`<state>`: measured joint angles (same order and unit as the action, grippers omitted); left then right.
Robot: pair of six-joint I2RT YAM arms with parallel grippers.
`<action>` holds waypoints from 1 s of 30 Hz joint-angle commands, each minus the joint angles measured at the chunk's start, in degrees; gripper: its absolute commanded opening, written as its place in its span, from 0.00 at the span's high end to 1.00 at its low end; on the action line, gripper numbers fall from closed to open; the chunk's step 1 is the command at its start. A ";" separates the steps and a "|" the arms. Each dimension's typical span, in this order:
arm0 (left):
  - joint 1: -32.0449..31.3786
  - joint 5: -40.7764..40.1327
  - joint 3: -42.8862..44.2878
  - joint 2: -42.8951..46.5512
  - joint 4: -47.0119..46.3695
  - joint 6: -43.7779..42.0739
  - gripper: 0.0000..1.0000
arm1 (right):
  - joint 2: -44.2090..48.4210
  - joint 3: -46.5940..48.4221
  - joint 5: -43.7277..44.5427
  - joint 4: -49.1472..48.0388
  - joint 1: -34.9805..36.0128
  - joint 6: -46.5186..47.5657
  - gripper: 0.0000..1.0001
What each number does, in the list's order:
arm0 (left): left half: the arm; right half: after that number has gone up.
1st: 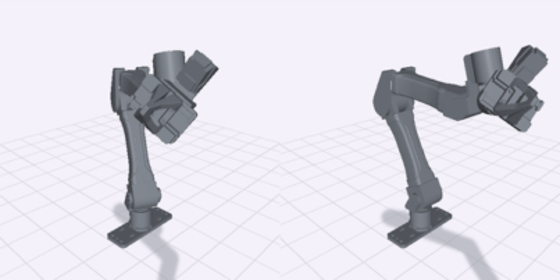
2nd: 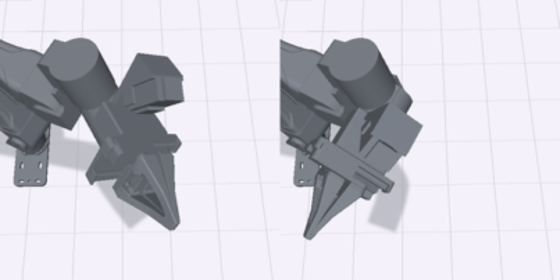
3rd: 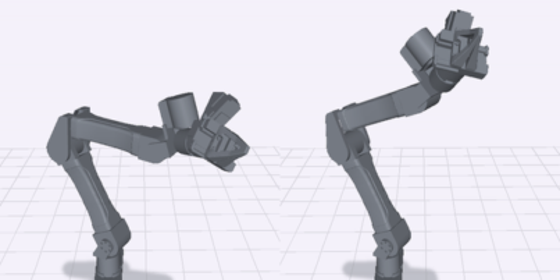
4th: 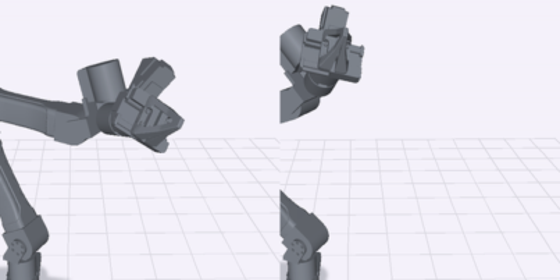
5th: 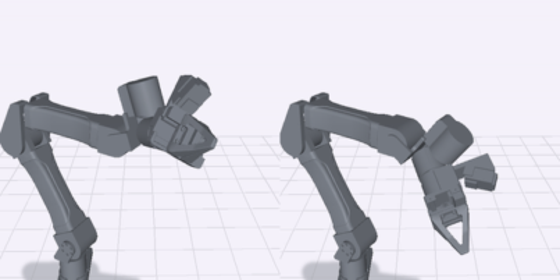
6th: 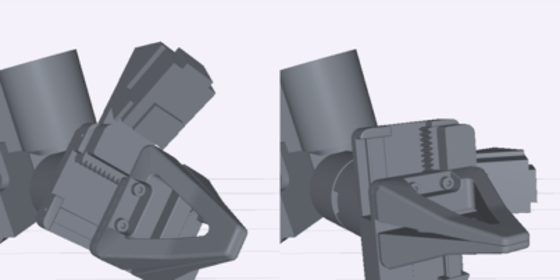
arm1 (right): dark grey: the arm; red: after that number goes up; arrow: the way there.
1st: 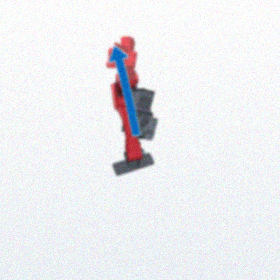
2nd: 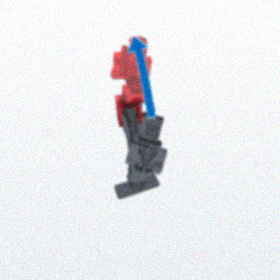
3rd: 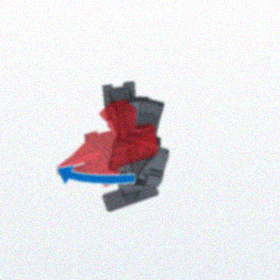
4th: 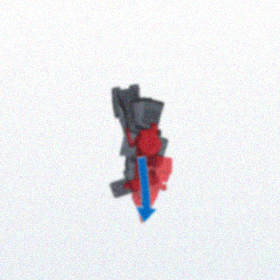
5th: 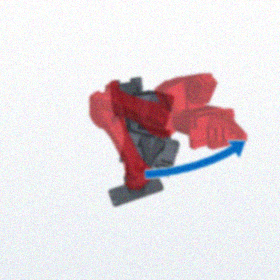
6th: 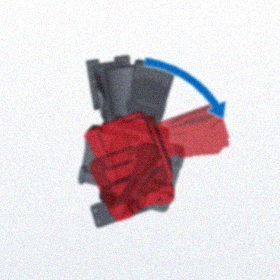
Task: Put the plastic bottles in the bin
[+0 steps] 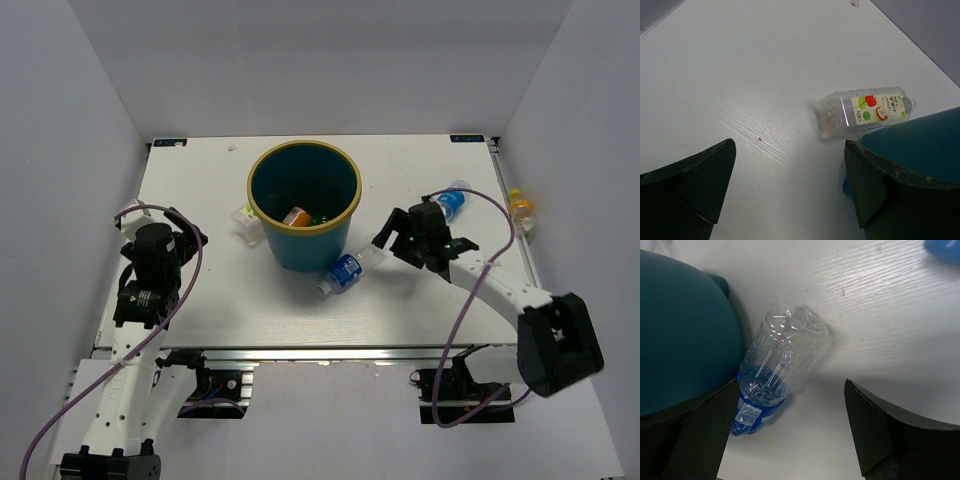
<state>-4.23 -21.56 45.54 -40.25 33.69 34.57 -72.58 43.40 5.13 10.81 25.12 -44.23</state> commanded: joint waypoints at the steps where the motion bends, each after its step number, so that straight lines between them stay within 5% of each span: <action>1: 0.19 1.08 -0.19 0.96 -1.61 -0.29 0.02 | -4.49 1.78 -0.40 -9.39 3.16 -4.63 0.11; 12: 0.19 -0.15 0.08 0.00 -1.08 -0.64 0.02 | -23.21 8.11 4.63 -5.97 6.34 -7.80 0.12; 16: 0.19 -0.50 0.16 -0.44 -0.56 -0.55 0.02 | -24.46 6.88 4.55 -6.58 6.34 -7.46 0.31; 22: 0.27 -0.94 0.16 -0.44 -0.47 -0.29 0.02 | -11.38 10.98 13.83 -3.61 6.25 3.05 0.71; 27: 0.27 -1.03 -0.01 -0.62 0.14 -0.73 0.02 | 6.54 19.34 27.73 -3.06 5.81 21.95 0.66; 30: 0.27 -0.06 -0.10 -0.53 -0.29 -0.82 0.02 | 14.73 24.09 23.55 -14.56 5.81 34.53 0.67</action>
<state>-4.23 -21.80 45.36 -41.08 33.41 34.41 -64.45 61.69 25.26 7.90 31.09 -26.20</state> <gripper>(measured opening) 0.982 0.567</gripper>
